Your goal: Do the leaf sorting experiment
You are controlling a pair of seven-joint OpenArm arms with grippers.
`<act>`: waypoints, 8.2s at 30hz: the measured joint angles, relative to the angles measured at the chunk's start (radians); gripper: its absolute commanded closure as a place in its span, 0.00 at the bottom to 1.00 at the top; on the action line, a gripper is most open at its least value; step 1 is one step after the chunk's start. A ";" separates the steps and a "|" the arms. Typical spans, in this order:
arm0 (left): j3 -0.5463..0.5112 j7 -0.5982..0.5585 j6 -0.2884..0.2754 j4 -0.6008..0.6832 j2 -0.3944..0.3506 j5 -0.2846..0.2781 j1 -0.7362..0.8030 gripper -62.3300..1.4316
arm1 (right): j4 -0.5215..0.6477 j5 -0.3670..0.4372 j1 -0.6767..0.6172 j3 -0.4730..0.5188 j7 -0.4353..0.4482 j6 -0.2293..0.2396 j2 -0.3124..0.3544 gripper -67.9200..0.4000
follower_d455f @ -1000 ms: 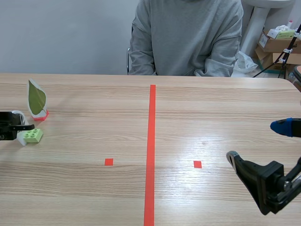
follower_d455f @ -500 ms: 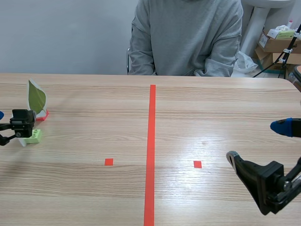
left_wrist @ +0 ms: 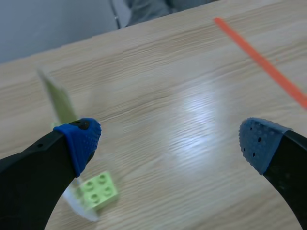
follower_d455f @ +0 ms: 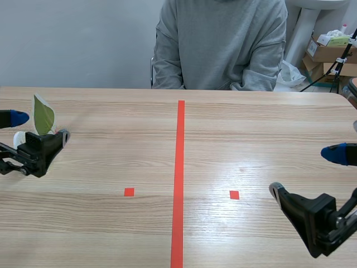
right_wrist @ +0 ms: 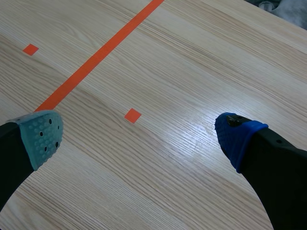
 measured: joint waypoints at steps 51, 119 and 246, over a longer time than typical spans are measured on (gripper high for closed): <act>-0.014 0.043 -0.019 0.679 -0.039 -0.082 0.690 0.09 | 0.000 0.000 0.000 0.000 -0.017 0.000 0.000 0.02; -0.014 0.058 -0.019 0.679 -0.039 -0.082 0.687 0.09 | 0.000 0.000 0.000 0.000 -0.017 0.000 0.000 0.02; -0.014 0.065 -0.014 0.679 -0.019 -0.086 0.688 0.09 | -0.761 0.102 1.062 -0.278 -0.425 -0.060 0.019 0.97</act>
